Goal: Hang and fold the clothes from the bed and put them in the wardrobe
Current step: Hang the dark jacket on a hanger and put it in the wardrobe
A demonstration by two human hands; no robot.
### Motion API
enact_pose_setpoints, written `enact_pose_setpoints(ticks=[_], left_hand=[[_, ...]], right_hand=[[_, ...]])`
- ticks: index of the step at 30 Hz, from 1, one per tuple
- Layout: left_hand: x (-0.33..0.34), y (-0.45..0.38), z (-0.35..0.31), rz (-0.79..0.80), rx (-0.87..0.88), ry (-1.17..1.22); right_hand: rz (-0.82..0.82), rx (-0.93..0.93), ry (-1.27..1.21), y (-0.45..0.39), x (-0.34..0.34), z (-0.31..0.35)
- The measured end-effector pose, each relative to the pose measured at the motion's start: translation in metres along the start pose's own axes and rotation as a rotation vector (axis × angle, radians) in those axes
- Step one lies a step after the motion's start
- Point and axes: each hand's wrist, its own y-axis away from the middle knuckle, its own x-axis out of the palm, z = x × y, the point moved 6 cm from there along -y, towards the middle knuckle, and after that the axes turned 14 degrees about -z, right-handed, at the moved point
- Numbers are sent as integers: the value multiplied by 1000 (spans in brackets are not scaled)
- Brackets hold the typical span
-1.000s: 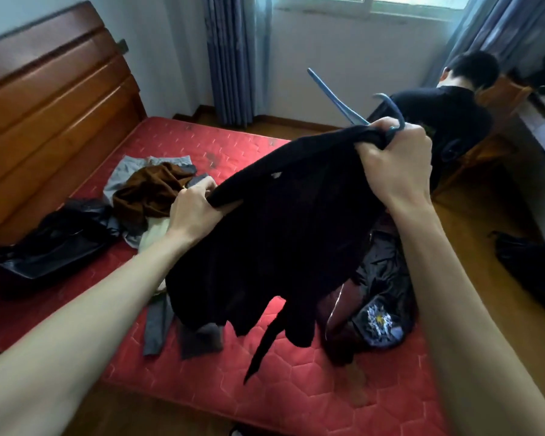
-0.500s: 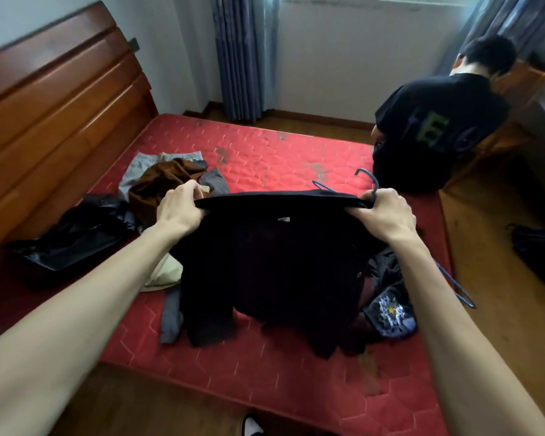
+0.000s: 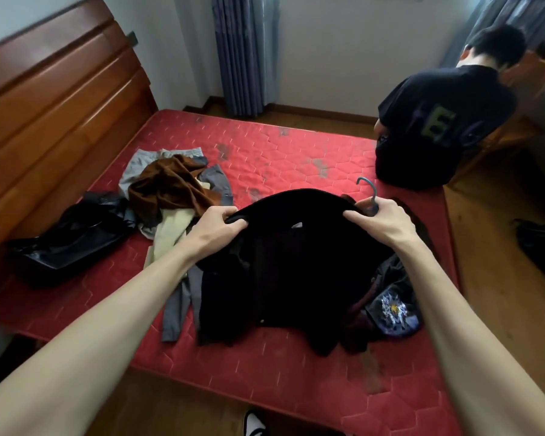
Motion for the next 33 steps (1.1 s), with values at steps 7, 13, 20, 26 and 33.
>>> enact_pose_setpoints(ticks=[7, 13, 20, 26, 33], left_hand=[[16, -8, -19, -164, 202, -375], [17, -20, -27, -241, 254, -571], [10, -26, -32, -304, 285, -624], [8, -25, -46, -341, 386, -605], [17, -13, -53, -276, 365, -500]], right_hand=[[-224, -175, -225, -3, -3, 21], [-94, -244, -323, 3, -36, 36], [127, -281, -310, 13, -64, 38], [165, -342, -191, 24, -30, 60], [79, -320, -196, 39, 29, 85]])
